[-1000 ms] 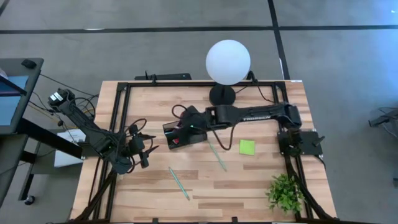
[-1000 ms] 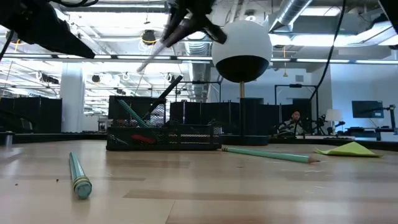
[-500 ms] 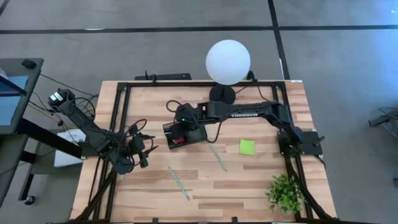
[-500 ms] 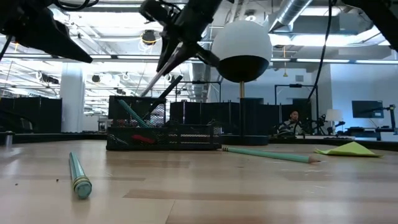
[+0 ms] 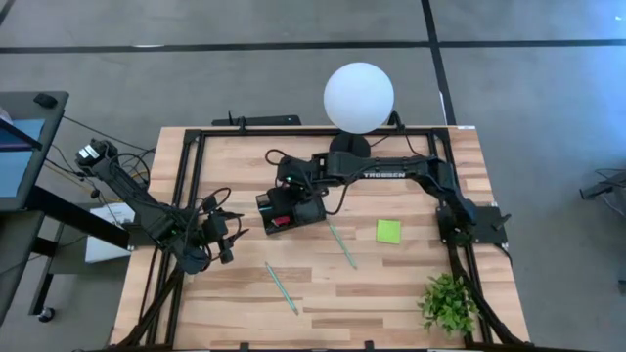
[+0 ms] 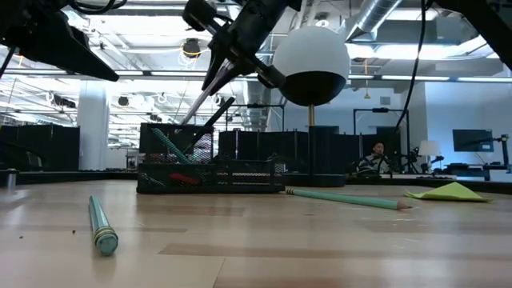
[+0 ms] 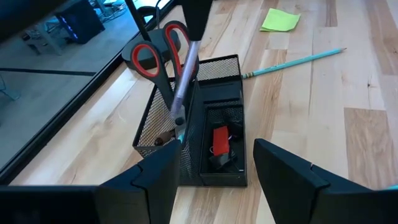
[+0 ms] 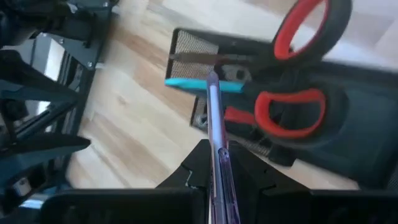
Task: Pick and place office supplies into organizer
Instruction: Put the purple pen into the black desk organizer
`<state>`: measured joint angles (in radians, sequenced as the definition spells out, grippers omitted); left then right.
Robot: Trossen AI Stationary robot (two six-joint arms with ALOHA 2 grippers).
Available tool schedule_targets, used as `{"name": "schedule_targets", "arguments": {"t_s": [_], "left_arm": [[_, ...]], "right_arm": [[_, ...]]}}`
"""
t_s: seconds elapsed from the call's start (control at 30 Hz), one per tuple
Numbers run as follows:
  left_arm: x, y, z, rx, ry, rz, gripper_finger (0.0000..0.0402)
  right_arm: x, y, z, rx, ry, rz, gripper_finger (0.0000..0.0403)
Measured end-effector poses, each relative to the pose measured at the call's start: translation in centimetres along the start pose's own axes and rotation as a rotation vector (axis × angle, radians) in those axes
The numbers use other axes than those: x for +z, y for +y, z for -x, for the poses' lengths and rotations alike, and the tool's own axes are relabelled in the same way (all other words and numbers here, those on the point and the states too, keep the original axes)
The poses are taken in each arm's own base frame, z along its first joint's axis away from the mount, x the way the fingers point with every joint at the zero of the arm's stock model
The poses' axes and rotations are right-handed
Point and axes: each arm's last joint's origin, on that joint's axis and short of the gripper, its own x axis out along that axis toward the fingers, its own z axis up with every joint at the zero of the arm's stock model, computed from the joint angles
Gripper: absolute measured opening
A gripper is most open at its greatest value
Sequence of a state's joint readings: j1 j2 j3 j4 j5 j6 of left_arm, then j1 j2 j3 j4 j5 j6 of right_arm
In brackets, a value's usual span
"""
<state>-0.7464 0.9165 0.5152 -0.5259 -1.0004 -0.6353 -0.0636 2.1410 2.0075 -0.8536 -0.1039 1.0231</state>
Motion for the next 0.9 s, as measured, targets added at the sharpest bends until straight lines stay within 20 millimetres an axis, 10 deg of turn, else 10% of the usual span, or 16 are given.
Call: {"name": "schedule_targets", "arguments": {"t_s": [0.9], "left_arm": [[0.0, 0.0, 0.0, 0.003, 0.003, -0.006, 0.0199]], "right_arm": [[2.1, -1.6, -1.4, 0.044, 0.098, -0.175, 0.0057]]}}
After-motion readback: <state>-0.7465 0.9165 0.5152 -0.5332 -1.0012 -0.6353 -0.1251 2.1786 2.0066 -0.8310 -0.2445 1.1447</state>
